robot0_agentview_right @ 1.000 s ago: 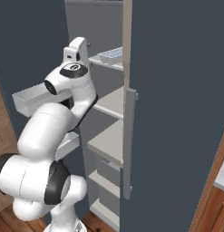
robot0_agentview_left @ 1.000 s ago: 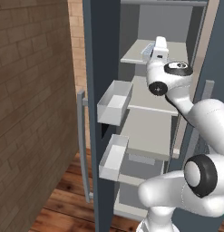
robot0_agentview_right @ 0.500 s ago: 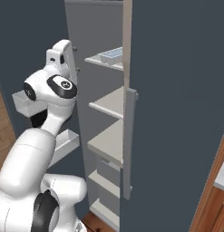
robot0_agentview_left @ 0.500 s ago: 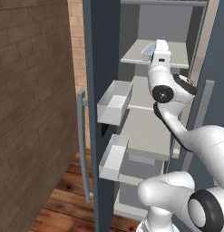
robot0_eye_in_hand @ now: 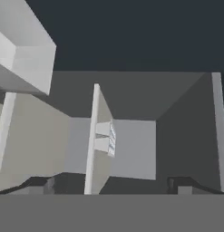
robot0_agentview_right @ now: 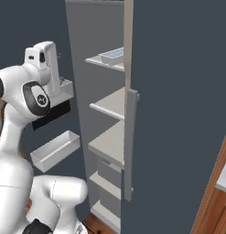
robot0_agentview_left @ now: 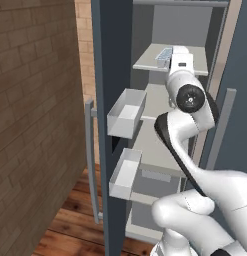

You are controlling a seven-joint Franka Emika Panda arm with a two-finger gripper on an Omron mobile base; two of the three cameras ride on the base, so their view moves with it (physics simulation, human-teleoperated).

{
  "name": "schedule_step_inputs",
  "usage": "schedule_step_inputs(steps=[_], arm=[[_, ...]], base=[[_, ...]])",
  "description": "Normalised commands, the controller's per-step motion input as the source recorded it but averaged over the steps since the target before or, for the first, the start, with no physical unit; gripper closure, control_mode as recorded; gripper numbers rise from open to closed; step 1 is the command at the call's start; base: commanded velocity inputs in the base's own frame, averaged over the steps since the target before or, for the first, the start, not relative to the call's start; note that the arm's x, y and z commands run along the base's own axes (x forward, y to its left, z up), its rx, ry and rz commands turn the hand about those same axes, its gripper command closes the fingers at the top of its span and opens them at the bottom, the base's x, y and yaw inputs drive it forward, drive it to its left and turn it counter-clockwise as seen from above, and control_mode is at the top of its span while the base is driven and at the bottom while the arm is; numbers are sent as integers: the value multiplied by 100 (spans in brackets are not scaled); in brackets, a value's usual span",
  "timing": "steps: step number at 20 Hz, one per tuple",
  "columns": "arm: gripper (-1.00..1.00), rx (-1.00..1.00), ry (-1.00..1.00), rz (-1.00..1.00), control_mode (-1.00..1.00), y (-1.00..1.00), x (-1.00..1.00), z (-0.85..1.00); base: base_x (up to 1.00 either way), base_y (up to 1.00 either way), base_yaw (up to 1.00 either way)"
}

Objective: The ice cube tray has been filled with water. Take the tray and place it in the freezer to make ice. Close the freezer door after placing the tray.

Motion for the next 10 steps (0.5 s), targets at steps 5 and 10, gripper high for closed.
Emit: schedule_step_inputs(steps=[5,10], arm=[[-100,0,24,-15,-100,5,-77,12],[-100,-3,8,-8,-100,8,-76,-9]], base=[[0,0,0],[0,0,0]])
